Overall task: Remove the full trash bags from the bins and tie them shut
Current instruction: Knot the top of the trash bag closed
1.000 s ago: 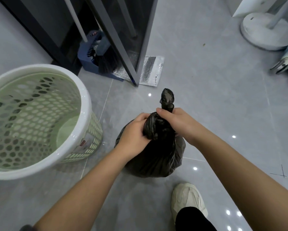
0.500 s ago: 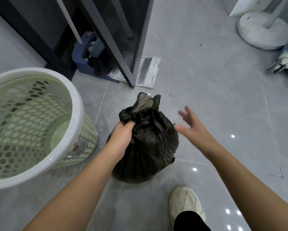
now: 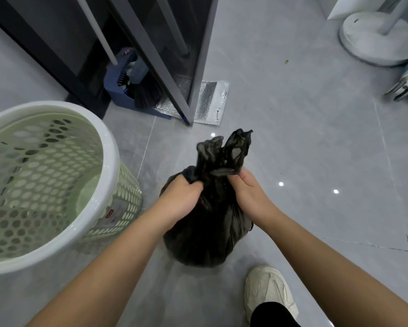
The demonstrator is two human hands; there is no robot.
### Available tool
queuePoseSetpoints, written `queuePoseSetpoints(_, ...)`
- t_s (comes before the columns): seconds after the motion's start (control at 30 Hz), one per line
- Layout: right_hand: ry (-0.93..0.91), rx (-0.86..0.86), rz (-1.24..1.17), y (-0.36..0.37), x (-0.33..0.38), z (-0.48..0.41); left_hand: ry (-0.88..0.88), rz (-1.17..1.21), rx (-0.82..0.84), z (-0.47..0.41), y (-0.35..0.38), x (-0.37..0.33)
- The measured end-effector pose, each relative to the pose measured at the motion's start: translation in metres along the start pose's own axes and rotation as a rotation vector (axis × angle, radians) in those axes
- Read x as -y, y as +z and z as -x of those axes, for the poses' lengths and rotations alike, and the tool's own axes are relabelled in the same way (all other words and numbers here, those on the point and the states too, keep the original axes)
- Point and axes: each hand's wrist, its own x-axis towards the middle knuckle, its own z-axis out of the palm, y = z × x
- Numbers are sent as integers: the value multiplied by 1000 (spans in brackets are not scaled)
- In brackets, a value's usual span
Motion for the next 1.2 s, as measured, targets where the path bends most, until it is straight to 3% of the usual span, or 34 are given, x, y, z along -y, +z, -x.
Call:
queuePoseSetpoints(0.1, 96, 109, -27, -6, 4, -4, 204, -444, 190, 7, -21, -29)
queuePoseSetpoints(0.17, 160, 160, -42, -8, 4, -7, 255, -581, 227, 8, -32, -54)
queuePoseSetpoints(0.37, 298, 187, -125, 7, -9, -11, 62, -256, 436, -5, -36, -66)
queuePoseSetpoints(0.5, 273, 215, -105, 10, -15, -10, 37, -134, 328, -16, -31, -54)
queuePoseSetpoints(0.67, 200, 61, 21, 20, -10, -6, -3, -95, 136, -17, -26, -26)
queuePoseSetpoints(0.83, 98, -8, 325, 20, -9, -3, 17, 149, 150, 6, -31, -10)
queuePoseSetpoints(1.0, 36, 26, 606, 17, -9, -4, 298, -142, 283, 22, -33, -2)
queuePoseSetpoints(1.07, 34, 53, 655, 18, -8, -3, 339, -143, 317, 14, -23, 2)
queuePoseSetpoints(1.2, 31, 100, 716, 17, -9, -1, 244, -57, 68, -10, -11, 14)
